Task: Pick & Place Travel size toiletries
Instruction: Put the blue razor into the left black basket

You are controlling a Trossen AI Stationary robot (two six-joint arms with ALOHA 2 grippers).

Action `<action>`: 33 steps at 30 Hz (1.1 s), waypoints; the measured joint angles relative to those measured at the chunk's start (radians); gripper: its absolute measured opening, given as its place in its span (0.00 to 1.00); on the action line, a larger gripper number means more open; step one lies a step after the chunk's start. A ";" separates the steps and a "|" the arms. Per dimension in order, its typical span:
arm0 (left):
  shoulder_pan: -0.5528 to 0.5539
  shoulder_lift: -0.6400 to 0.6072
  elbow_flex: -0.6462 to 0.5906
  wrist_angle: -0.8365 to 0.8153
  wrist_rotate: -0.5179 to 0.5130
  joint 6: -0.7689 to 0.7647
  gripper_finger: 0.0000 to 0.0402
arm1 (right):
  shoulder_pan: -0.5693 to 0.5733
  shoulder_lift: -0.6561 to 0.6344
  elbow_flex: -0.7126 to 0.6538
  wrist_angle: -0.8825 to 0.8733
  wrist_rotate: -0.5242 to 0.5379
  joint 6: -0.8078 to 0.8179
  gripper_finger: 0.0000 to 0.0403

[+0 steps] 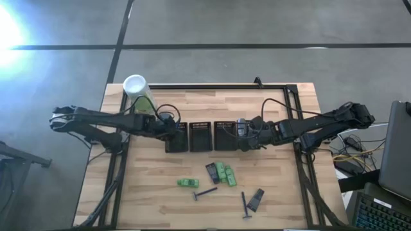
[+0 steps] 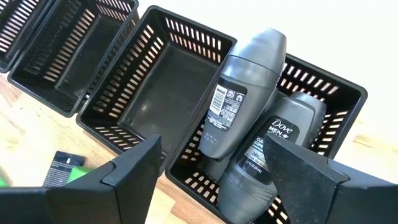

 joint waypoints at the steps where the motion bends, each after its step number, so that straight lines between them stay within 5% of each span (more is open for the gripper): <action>1: 0.000 0.006 -0.009 0.003 0.007 -0.002 0.10 | 0.000 0.000 0.000 0.000 0.000 0.000 0.70; 10: 0.000 0.033 -0.045 0.078 0.036 -0.008 0.10 | 0.000 0.000 -0.009 0.000 0.000 0.008 0.73; 33: -0.001 0.034 -0.045 0.091 0.034 0.017 0.10 | 0.000 0.000 -0.017 0.000 -0.001 0.026 0.60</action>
